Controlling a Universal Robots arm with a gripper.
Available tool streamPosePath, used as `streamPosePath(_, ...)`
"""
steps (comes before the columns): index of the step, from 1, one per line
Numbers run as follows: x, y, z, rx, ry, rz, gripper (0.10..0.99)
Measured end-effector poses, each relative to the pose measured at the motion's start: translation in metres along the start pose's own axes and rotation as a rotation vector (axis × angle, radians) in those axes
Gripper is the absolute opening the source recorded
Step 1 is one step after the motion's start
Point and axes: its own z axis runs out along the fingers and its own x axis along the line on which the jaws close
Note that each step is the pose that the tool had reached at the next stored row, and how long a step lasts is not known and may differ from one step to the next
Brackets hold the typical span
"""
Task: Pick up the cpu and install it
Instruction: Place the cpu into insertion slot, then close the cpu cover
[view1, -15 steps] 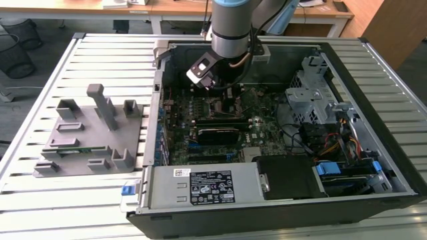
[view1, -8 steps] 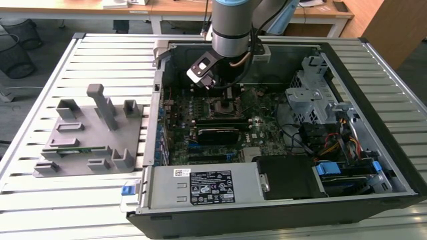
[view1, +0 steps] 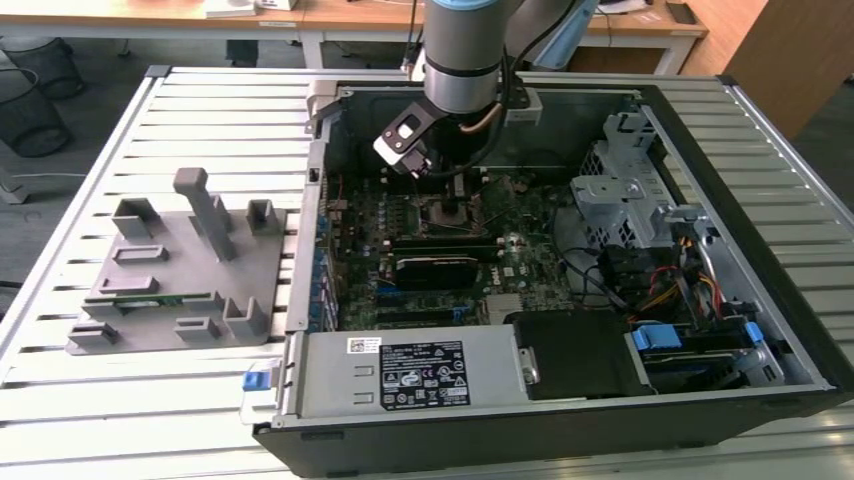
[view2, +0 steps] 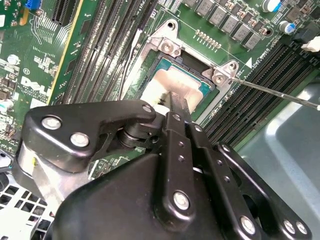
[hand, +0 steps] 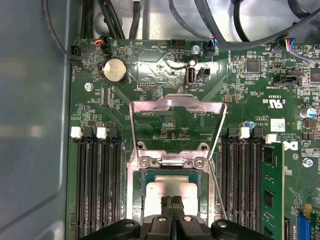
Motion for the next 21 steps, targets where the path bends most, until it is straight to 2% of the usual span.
streamPosePath(11,0.0000,0.0001,-0.0028,0.001,-0.0002,0.000,0.106)
streamPosePath(21,0.0000,0.0005,-0.0109,0.002,-0.0002,0.000,0.106)
